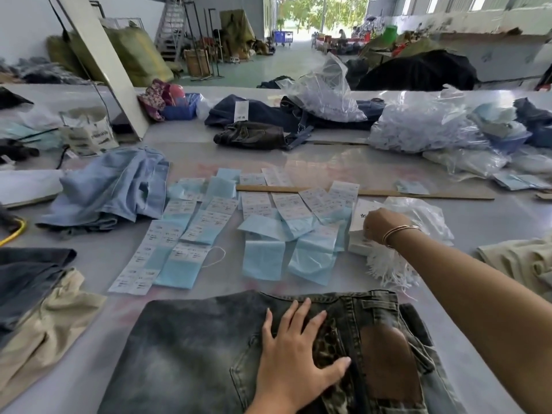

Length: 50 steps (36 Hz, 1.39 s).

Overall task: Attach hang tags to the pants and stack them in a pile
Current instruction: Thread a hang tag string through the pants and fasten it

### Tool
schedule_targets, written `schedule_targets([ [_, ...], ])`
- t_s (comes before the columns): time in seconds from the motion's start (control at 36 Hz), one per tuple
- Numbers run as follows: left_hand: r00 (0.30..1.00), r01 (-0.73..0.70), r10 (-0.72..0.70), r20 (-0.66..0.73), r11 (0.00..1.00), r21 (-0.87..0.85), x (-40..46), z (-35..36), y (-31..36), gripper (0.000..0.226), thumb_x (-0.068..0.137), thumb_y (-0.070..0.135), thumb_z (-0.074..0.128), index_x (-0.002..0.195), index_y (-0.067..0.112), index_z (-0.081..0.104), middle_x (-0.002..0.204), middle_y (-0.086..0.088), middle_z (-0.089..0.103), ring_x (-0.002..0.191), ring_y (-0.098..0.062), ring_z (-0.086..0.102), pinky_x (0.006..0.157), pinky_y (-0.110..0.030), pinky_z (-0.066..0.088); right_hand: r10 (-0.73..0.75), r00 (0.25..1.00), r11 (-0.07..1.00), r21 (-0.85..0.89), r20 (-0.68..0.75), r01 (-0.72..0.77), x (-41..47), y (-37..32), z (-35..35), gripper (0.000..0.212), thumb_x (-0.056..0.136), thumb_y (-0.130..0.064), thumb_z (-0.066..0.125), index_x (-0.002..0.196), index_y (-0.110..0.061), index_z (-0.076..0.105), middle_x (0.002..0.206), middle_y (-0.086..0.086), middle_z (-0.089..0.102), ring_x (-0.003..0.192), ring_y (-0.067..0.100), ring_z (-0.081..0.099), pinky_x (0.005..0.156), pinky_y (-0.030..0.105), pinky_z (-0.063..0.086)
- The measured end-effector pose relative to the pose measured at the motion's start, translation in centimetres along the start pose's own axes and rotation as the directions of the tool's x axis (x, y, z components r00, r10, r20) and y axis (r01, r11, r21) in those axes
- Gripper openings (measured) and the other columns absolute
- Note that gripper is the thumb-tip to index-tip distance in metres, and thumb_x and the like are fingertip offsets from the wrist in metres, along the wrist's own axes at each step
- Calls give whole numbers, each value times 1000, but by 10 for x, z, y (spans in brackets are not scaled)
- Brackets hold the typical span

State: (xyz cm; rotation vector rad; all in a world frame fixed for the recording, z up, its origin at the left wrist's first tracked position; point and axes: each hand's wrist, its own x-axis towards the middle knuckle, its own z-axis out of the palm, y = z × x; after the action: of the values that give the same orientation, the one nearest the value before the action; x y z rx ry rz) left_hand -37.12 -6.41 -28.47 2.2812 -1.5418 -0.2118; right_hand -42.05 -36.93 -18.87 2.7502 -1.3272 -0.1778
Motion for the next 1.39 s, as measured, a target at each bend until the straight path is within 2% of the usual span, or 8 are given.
schedule_targets([
  [0.19, 1000, -2, 2, -6, 1000, -15, 0, 0, 1, 87, 69, 91, 24, 145, 48, 25, 157, 23, 6, 141, 6, -12, 111, -42, -23, -27, 992, 996, 91, 120, 16, -3, 3, -6, 29, 92, -23, 47, 65, -16, 55, 84, 9, 58, 74, 24, 50, 66, 26, 38],
  [0.44, 1000, 10, -10, 4, 999, -42, 0, -1, 0, 87, 68, 91, 25, 144, 49, 26, 157, 25, 6, 139, 8, -12, 111, -42, -23, 123, 991, 965, 239, -56, -106, -16, 8, 17, 20, 88, -27, 59, 72, -16, 65, 70, 3, 58, 64, 18, 52, 48, 22, 31],
  [0.56, 999, 17, -16, 28, 999, -37, 1, -2, 0, 88, 67, 92, 24, 145, 49, 23, 157, 25, 4, 140, 8, -13, 111, -42, -24, 207, 966, 944, 290, -154, -156, -22, -3, 32, 13, 85, -24, 63, 81, -12, 68, 82, 9, 63, 75, 26, 58, 63, 27, 44],
  [0.92, 998, 12, -8, 64, 998, -68, 4, 0, -4, 89, 66, 95, 20, 144, 51, 22, 156, 27, 2, 134, 12, -19, 109, -39, -27, 41, 986, 989, 146, -161, -17, -22, 12, 30, 43, 86, -58, 56, 65, -21, 49, 68, -1, 57, 64, 18, 55, 60, 26, 44],
  [1.11, 993, 84, -62, 103, 971, -223, 7, -15, 2, 68, 76, 83, 37, 136, 50, 40, 146, 36, 9, 141, 10, -5, 114, -37, -20, 109, 994, 872, 482, -32, -80, -22, 26, 20, 46, 100, -38, 42, 76, -6, 65, 71, 10, 63, 71, 28, 59, 66, 33, 44],
  [1.22, 957, 268, -229, 177, 466, -843, 28, -53, 9, 58, 77, 79, 45, 113, 39, 65, 119, 32, 56, 123, 6, 46, 113, -30, 24, 270, 844, 715, 683, -464, 147, -46, 6, -2, 41, 97, -27, 52, 75, 2, 71, 64, 15, 65, 58, 26, 56, 54, 30, 39],
  [1.31, 925, 312, -263, 275, 114, -943, 56, -84, 18, 69, 66, 76, 49, 117, 32, 63, 115, 20, 63, 110, 2, 54, 101, -29, 29, -105, 738, 751, 434, -666, 498, -84, -38, -15, 20, 93, -22, 58, 95, -11, 75, 93, 8, 74, 66, 16, 66, 58, 28, 55],
  [1.39, 857, 359, -324, 402, -185, -915, 88, -100, 18, 51, 78, 60, 61, 109, 20, 65, 106, -8, 72, 97, -22, 68, 84, -37, 51, -628, 517, 642, -11, -582, 767, -112, -69, -18, 26, 92, -38, 49, 106, -29, 70, 102, -7, 73, 83, 9, 68, 77, 31, 57],
])
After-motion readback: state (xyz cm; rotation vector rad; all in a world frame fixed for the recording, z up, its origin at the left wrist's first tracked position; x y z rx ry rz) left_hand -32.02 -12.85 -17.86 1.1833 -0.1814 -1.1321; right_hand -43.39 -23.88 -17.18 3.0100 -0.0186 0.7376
